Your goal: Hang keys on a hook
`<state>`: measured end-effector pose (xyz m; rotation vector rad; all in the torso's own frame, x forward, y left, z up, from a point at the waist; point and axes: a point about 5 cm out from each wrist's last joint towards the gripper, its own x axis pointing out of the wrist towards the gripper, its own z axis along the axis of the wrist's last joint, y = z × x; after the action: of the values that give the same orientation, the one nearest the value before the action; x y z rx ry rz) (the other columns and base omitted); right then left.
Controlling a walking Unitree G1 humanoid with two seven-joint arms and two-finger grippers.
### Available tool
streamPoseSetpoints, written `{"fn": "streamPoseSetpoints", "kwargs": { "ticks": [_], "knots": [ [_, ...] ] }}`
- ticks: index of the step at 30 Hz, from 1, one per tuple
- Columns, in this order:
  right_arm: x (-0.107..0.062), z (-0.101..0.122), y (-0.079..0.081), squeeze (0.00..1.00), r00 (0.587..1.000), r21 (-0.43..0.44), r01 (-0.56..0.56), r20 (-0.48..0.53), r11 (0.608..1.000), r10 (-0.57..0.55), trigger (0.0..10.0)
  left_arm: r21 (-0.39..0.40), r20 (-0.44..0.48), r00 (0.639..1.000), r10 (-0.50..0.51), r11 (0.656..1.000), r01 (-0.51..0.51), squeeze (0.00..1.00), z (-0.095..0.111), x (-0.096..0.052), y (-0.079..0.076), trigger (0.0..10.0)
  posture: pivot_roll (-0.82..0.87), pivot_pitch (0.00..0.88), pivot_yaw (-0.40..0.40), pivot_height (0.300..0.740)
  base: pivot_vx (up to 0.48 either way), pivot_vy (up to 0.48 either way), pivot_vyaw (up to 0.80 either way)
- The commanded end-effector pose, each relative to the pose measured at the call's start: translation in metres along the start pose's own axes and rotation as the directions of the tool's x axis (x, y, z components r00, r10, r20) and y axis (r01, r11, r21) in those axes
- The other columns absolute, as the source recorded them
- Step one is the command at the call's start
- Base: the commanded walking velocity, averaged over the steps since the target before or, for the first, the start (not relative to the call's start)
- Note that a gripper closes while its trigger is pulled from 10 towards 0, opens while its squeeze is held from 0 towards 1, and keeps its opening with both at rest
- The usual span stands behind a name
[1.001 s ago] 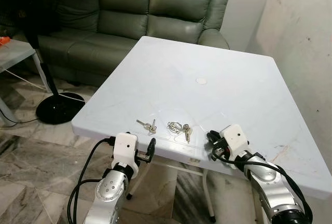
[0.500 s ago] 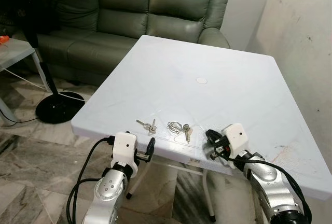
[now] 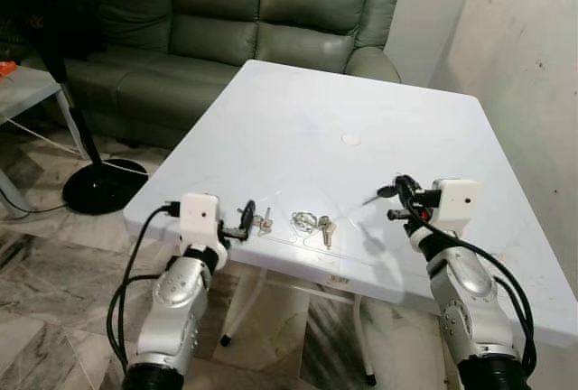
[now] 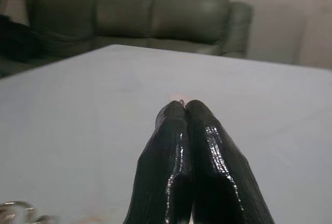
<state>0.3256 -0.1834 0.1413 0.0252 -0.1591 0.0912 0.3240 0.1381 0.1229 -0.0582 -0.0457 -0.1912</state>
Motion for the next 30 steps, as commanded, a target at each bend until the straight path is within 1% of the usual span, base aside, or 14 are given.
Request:
{"fn": "streamPoseSetpoints", "kwargs": {
  "ticks": [1,2,3,6,9,10,13,17,22,24,27,30],
  "knots": [
    [-0.003,0.003,-0.002,0.00,0.999,-0.066,0.046,0.016,0.997,-0.045,10.0,-0.004,0.023,1.000,-0.009,1.000,0.009,0.00,0.005,0.002,0.004,10.0,0.02,0.011,-0.066,0.740,0.000,0.000,0.00],
    [-0.003,0.003,-0.002,0.00,0.999,-0.066,0.046,0.016,0.997,-0.045,10.0,-0.004,0.023,1.000,-0.009,1.000,0.009,0.00,0.005,0.002,0.004,10.0,0.02,0.011,-0.066,0.740,0.000,0.000,0.00],
    [-0.004,0.004,-0.001,0.00,0.998,-0.094,0.064,0.017,0.993,-0.062,10.0,0.010,0.023,1.000,-0.005,1.000,0.005,0.00,0.005,0.002,0.006,10.0,0.02,0.009,-0.065,0.740,0.000,0.000,0.00],
    [-0.006,0.003,0.004,0.00,0.999,-0.089,0.050,0.024,0.995,-0.049,10.0,-0.007,0.033,0.999,0.002,1.000,-0.002,0.00,0.004,0.001,0.008,10.0,0.02,0.005,-0.063,0.740,0.000,0.000,0.00],
    [-0.010,-0.001,0.007,0.00,0.998,-0.078,0.062,0.014,0.995,-0.061,10.0,-0.004,0.022,1.000,0.007,1.000,-0.007,0.00,-0.002,-0.003,0.009,10.0,0.02,0.000,-0.063,0.740,0.000,0.000,0.00],
    [-0.011,0.000,0.009,0.00,0.998,-0.077,0.062,0.020,0.995,-0.061,10.0,-0.020,0.025,1.000,0.001,1.000,-0.001,0.00,-0.003,-0.005,0.008,10.0,0.02,0.000,-0.064,0.740,0.000,0.000,0.00],
    [-0.011,-0.003,0.010,0.00,0.997,-0.095,0.076,0.001,0.993,-0.076,10.0,-0.016,0.021,1.000,0.011,1.000,-0.011,0.00,-0.004,-0.005,0.007,10.0,0.02,0.000,-0.065,0.740,0.000,0.000,0.00],
    [-0.010,-0.002,0.012,0.00,0.998,-0.088,0.068,0.004,0.994,-0.068,10.0,-0.018,0.028,1.000,0.004,1.000,-0.004,0.00,-0.003,-0.004,0.006,10.0,0.02,0.000,-0.065,0.740,0.000,0.000,0.00],
    [-0.007,0.001,0.011,0.00,0.998,-0.104,0.069,0.013,0.992,-0.068,10.0,-0.010,0.034,0.999,0.013,1.000,-0.013,0.00,-0.001,-0.003,0.010,10.0,0.03,0.000,-0.066,0.740,0.000,0.000,0.00],
    [-0.007,0.001,0.010,0.00,0.997,-0.105,0.072,0.011,0.992,-0.071,10.0,-0.034,0.034,0.999,0.018,0.999,-0.017,0.00,0.000,-0.003,0.011,10.0,0.03,0.002,-0.066,0.740,0.000,0.000,0.00],
    [-0.007,0.000,0.012,0.00,0.998,-0.105,0.067,0.009,0.992,-0.067,10.0,-0.034,0.029,0.999,0.023,0.999,-0.022,0.00,-0.001,-0.003,0.013,10.0,0.03,0.008,-0.067,0.740,0.000,0.000,0.00],
    [-0.008,-0.001,0.014,0.00,0.998,-0.112,0.059,0.003,0.992,-0.059,10.0,-0.034,0.026,0.999,0.028,0.999,-0.027,0.00,-0.001,-0.004,0.014,10.0,0.03,0.009,-0.068,0.740,0.000,0.282,0.00]
  ]
}}
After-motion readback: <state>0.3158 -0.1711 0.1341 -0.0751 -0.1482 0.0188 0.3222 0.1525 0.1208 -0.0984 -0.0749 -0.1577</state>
